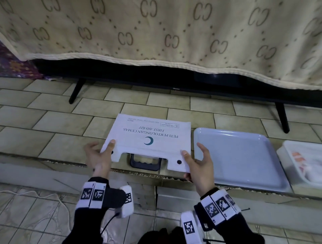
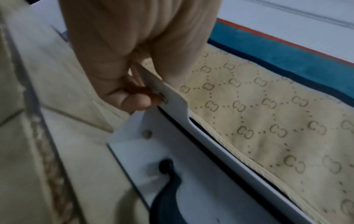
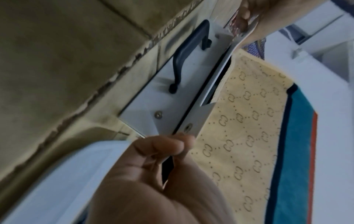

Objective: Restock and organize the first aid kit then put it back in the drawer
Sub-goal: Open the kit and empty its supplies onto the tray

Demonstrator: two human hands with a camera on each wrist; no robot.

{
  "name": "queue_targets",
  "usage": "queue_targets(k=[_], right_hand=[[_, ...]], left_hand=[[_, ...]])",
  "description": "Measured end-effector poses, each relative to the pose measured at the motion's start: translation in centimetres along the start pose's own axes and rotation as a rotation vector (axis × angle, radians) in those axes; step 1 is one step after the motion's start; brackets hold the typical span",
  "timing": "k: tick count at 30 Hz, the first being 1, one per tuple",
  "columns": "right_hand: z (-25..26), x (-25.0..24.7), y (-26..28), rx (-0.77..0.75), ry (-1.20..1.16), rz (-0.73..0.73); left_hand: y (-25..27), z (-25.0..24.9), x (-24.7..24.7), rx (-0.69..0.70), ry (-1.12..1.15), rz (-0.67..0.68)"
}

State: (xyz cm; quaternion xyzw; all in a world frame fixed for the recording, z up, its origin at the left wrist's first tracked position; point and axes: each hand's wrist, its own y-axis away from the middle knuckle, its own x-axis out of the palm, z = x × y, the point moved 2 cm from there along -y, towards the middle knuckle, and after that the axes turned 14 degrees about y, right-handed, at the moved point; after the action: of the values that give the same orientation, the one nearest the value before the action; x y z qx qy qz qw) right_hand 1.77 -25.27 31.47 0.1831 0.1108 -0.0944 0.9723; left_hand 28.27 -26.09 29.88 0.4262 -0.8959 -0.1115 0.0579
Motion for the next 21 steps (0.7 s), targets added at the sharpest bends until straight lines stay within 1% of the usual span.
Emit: queue_targets(k=[2, 4, 6, 8, 9, 10, 13, 15, 17, 19, 21], right_hand=[[0.7, -0.5, 0.1, -0.088, 0.05, 0.037], [1.9, -1.1, 0.0, -0.193, 0.066, 0.09], [3.5, -1.9, -0.1, -0.252, 0.042, 0.171], [5.3, -2.7, -0.6, -0.263, -0.063, 0.276], [6.3, -3.1, -1.1, -0.292, -0.083, 0.312], [7.1, -3.3, -1.6, -0.35, -0.037, 0.318], [9.7, -3.6, -3.6, -0.518, 0.15, 0.255], [11.1, -3.6, -5.1, -0.583, 0.194, 0.196], [12.5, -3.5, -6.6, -0.653, 0.253, 0.104], [13.7, -3.2, -8.3, -0.69, 0.33, 0.029], [14.7, -2.8, -9.5, -0.691, 0.365, 0.017]], left_hand=[[0.1, -0.9, -0.6, 0.097, -0.026, 0.069], [0.2, -2.5, -1.2, 0.173, 0.02, 0.114], [0.0, -4.2, -1.4, 0.216, 0.076, 0.141], [-0.8, -5.9, -1.2, 0.244, 0.074, 0.193], [-1.2, -6.7, -0.9, 0.26, 0.071, 0.229], [-1.6, -7.6, -0.6, 0.28, 0.063, 0.274], [-2.2, -9.6, 1.0, 0.352, -0.029, 0.369], [-2.7, -10.9, 2.3, 0.394, -0.099, 0.393], [-3.5, -12.1, 3.6, 0.422, -0.157, 0.407], [-4.4, -13.1, 4.9, 0.425, -0.178, 0.412], [-5.2, -13.9, 6.3, 0.382, -0.173, 0.416]])
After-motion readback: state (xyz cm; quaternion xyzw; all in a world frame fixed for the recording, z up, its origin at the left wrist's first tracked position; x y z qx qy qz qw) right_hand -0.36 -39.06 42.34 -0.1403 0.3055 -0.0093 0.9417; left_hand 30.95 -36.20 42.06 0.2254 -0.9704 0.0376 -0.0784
